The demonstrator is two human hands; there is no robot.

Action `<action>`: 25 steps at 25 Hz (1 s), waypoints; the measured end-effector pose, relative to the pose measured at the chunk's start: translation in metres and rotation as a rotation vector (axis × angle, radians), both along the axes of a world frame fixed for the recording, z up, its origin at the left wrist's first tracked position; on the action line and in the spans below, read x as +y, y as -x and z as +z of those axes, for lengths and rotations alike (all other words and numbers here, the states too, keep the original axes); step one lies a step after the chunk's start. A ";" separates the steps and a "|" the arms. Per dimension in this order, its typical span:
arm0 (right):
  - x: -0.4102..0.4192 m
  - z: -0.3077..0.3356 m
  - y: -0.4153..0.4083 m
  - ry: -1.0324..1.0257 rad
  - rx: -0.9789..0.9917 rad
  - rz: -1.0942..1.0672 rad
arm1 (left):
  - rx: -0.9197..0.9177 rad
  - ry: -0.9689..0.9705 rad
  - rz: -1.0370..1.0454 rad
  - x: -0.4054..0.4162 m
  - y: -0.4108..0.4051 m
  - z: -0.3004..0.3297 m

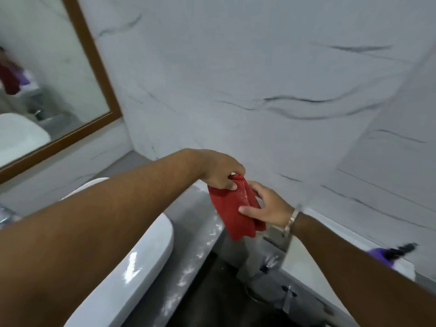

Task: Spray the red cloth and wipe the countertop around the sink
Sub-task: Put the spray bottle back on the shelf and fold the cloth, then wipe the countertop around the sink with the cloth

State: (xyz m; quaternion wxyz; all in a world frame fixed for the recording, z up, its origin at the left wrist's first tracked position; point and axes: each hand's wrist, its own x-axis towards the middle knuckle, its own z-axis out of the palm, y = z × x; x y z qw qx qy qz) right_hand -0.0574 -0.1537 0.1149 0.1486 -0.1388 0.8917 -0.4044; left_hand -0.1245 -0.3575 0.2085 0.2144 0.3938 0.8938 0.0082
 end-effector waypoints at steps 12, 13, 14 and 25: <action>-0.202 -0.115 0.059 -0.454 0.117 0.217 | 0.189 0.030 0.763 -0.283 0.049 -0.153; -0.199 -0.129 0.060 -0.537 0.090 0.243 | 0.192 0.000 0.745 -0.285 0.051 -0.165; -0.197 -0.141 0.061 -0.615 0.080 0.276 | 0.202 -0.015 0.691 -0.284 0.053 -0.175; -0.313 -0.238 0.156 -0.656 0.547 0.774 | 0.331 -0.152 0.491 -0.296 0.067 -0.235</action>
